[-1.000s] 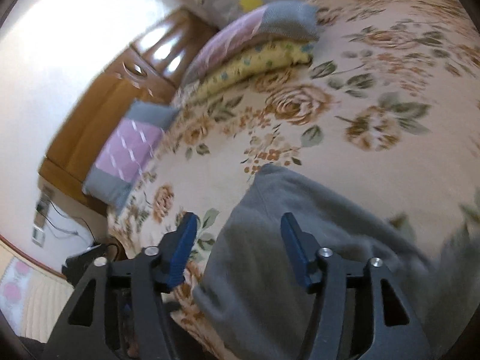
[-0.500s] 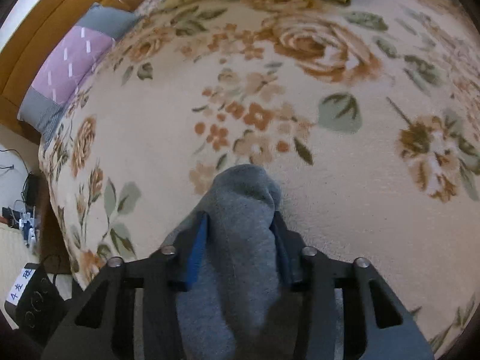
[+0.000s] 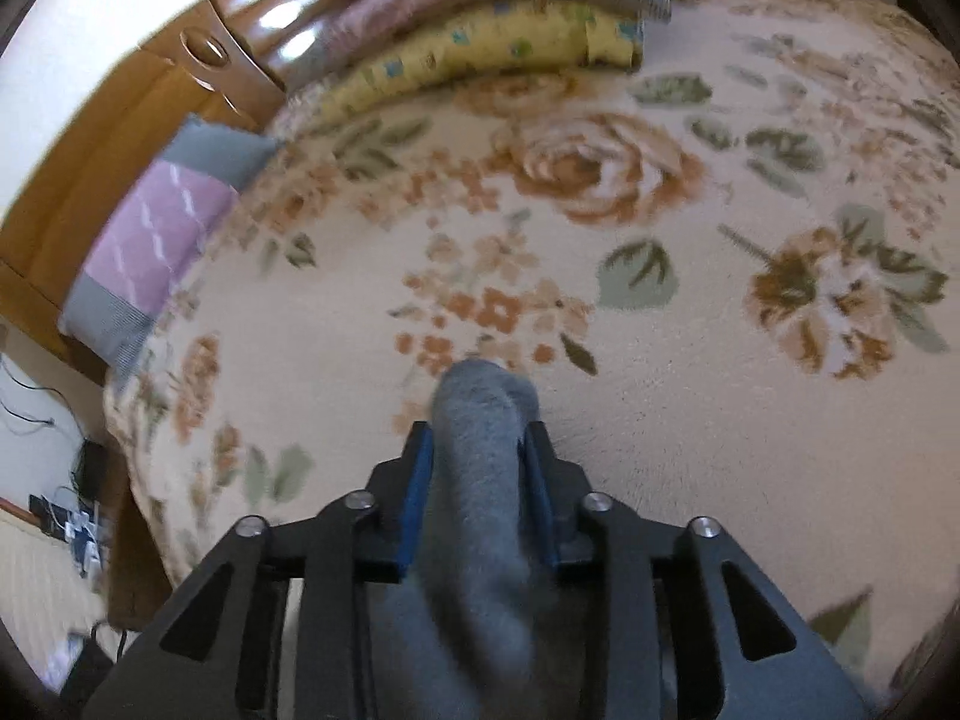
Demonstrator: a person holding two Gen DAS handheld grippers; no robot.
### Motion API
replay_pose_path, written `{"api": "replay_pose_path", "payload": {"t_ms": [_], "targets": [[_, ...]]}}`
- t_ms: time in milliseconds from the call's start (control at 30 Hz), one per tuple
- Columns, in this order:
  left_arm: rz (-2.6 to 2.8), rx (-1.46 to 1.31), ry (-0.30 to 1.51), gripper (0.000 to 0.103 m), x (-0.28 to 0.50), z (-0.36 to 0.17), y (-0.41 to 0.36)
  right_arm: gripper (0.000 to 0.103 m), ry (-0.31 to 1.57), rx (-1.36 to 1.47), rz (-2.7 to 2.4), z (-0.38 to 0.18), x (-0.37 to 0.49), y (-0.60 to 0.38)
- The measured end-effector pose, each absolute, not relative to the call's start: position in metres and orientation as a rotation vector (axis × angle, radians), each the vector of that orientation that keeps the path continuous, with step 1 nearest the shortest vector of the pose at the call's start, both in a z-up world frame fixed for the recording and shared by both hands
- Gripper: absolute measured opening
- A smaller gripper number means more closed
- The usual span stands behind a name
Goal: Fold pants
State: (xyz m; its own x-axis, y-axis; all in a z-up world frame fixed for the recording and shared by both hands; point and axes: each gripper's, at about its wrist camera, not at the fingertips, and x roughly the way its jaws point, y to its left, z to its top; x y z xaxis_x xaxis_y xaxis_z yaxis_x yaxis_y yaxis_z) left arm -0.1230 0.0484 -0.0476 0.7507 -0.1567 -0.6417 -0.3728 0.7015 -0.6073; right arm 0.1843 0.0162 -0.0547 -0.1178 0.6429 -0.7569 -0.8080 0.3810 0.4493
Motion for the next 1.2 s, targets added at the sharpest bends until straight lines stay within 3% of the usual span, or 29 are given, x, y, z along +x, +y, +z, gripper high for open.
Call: {"api": "replay_pose_path", "payload": {"t_ms": [33,67,300,600,667,833,900,967,1200], "targets": [[0.161,-0.801,0.699,0.051,-0.121,-0.039,0.057,0.037,1.134,-0.158,1.257,-0.048,0.182,0.009],[0.176,-0.806,0.663,0.052,-0.116,-0.033,0.066,0.037,1.121,-0.117,1.276,-0.038,0.179,-0.002],[0.126,-0.826,0.715,0.052,-0.071,-0.05,0.077,0.037,1.102,-0.011,1.309,-0.025,0.146,-0.089],[0.022,-0.765,0.929,0.052,-0.104,-0.09,0.01,0.036,1.085,-0.136,0.953,-0.054,0.163,-0.236],[0.039,-0.765,0.901,0.052,-0.112,-0.078,0.013,0.034,1.063,-0.146,0.884,-0.055,0.172,-0.266],[0.063,-0.696,0.793,0.054,-0.103,-0.032,0.023,0.039,1.016,-0.079,0.815,-0.041,0.178,-0.304],[0.065,-0.683,0.765,0.054,-0.088,-0.023,0.026,0.054,1.0,-0.033,0.842,-0.035,0.177,-0.305],[0.084,-0.677,0.752,0.055,-0.083,-0.019,0.026,0.077,0.982,-0.024,0.832,-0.032,0.175,-0.298],[0.167,-0.705,0.735,0.066,-0.061,-0.026,0.04,0.08,1.027,-0.004,0.82,-0.049,0.172,-0.287]]}}
